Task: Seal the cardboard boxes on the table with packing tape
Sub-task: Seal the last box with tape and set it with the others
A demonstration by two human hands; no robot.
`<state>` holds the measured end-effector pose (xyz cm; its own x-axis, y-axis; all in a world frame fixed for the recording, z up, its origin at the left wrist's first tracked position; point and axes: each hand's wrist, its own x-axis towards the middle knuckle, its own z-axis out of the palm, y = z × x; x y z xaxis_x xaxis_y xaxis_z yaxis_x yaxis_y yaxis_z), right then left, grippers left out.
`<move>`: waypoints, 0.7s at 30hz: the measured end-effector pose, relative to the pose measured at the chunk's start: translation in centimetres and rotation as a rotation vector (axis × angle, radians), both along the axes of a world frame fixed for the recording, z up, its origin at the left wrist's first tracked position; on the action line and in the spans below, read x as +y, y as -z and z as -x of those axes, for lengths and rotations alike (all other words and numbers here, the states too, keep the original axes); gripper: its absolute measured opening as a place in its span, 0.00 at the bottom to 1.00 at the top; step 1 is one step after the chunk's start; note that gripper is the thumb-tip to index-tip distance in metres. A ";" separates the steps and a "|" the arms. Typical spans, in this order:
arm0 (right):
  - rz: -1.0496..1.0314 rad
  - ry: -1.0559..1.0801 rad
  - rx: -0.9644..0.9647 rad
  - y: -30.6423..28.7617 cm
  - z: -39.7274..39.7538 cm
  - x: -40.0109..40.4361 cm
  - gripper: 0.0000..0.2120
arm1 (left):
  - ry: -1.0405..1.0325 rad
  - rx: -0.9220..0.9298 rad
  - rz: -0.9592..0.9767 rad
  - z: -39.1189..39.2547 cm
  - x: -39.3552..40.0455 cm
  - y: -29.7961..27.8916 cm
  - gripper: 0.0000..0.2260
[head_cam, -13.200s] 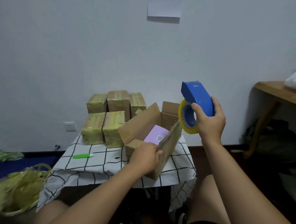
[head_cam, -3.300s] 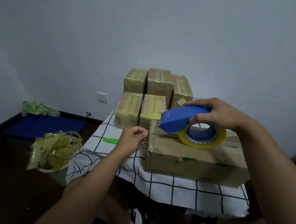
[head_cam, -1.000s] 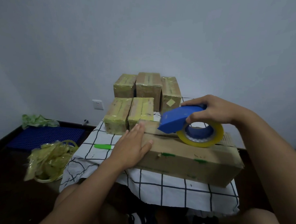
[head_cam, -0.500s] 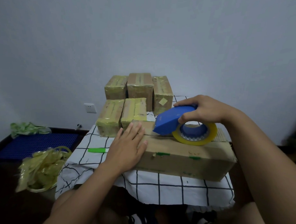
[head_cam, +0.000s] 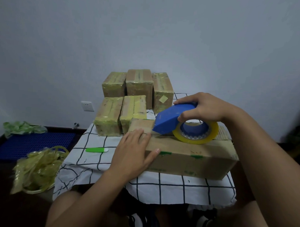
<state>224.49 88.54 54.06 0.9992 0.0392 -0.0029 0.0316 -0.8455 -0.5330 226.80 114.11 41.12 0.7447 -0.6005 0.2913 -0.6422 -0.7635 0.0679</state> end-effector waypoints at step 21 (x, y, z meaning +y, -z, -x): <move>-0.007 -0.029 -0.010 -0.1 0.4 -1.0 0.23 | -0.062 0.107 -0.023 -0.3 -3.1 -0.6 0.48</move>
<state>224.12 87.51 54.15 0.9976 0.0683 0.0073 0.0615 -0.8405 -0.5382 227.07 110.97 41.74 0.8065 -0.5582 0.1948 -0.5841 -0.8034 0.1161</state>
